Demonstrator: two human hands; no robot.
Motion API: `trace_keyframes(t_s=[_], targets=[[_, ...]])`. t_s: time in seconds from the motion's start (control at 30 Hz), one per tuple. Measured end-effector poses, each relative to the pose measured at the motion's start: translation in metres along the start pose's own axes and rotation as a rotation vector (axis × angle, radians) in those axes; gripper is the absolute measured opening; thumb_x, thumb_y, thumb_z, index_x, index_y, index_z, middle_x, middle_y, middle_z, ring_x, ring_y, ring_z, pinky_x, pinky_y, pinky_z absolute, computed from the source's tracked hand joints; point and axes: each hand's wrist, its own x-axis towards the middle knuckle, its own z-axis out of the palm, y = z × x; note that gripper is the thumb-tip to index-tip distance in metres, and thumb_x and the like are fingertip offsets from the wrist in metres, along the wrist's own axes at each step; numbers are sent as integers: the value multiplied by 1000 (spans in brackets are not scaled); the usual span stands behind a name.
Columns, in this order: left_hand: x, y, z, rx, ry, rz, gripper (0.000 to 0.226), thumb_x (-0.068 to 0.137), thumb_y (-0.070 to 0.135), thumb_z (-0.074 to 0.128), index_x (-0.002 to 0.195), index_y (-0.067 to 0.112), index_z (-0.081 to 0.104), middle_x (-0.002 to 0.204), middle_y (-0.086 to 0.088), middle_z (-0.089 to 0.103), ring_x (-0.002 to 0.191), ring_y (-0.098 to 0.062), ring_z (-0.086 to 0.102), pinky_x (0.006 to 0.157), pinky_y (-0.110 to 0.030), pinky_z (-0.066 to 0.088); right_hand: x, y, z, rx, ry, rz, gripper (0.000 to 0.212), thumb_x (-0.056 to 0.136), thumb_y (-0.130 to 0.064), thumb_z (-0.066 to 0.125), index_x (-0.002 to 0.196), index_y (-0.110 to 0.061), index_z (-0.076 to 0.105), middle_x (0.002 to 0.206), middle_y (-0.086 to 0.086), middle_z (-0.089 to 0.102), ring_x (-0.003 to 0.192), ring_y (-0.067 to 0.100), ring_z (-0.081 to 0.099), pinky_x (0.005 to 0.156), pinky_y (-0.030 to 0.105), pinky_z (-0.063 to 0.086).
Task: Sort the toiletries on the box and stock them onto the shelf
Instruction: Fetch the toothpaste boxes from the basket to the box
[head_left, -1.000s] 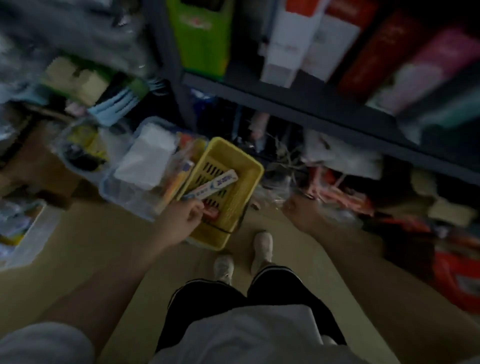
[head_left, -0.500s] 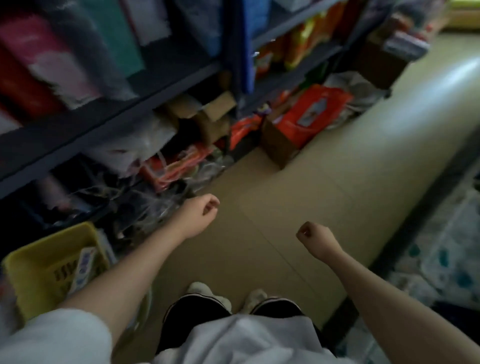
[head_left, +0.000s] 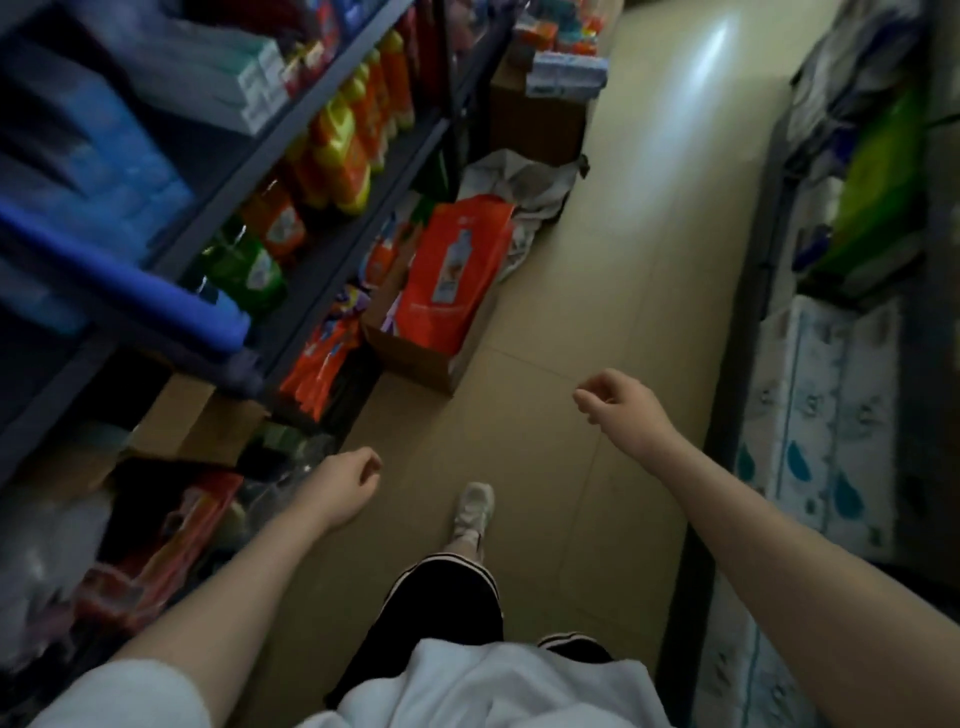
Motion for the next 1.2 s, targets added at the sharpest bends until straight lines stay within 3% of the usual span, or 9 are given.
trace_keyframes(t_s=[0.17, 0.3, 0.5, 0.8, 0.93, 1.2], targets=[[123, 91, -85, -38, -19, 134, 26, 93, 25, 51, 118, 18, 56, 117, -1, 60, 102, -16, 57, 81, -26, 46, 98, -8, -58, -14, 24, 130, 26, 91, -28, 58, 107, -8, 63, 104, 9, 66, 97, 23, 61, 90, 40, 49], [205, 195, -150, -105, 84, 307, 24, 93, 23, 52, 117, 19, 56, 112, 2, 58, 99, -13, 55, 78, -25, 46, 174, 7, -114, -59, 53, 228, 26, 90, -30, 58, 106, -10, 62, 105, 9, 65, 97, 24, 60, 89, 43, 50], [339, 338, -209, -98, 205, 506, 22, 92, 20, 54, 113, 18, 59, 104, 2, 61, 89, -9, 55, 76, -22, 44, 319, 29, -227, -104, 113, 267, 26, 90, -31, 58, 105, -10, 61, 105, 10, 65, 97, 25, 59, 84, 37, 50], [521, 483, -295, -182, 166, 294, 25, 94, 20, 49, 118, 15, 57, 111, -4, 62, 96, -16, 57, 78, -26, 44, 560, -40, -392, -119, 66, 32, 24, 90, -29, 57, 105, -10, 62, 103, 8, 64, 95, 22, 58, 78, 29, 45], [594, 503, -332, -170, 167, 192, 25, 95, 19, 48, 118, 13, 56, 110, -4, 61, 96, -16, 56, 75, -24, 40, 657, -89, -432, -130, 35, -114, 20, 90, -27, 59, 101, -12, 64, 91, 4, 63, 82, 16, 54, 69, 22, 37], [759, 527, -414, -211, 198, 49, 20, 92, 22, 53, 110, 19, 58, 100, 0, 63, 89, -14, 58, 73, -27, 45, 859, -147, -487, -190, -24, -172, 21, 90, -27, 59, 102, -10, 63, 92, 6, 65, 84, 18, 57, 73, 25, 42]])
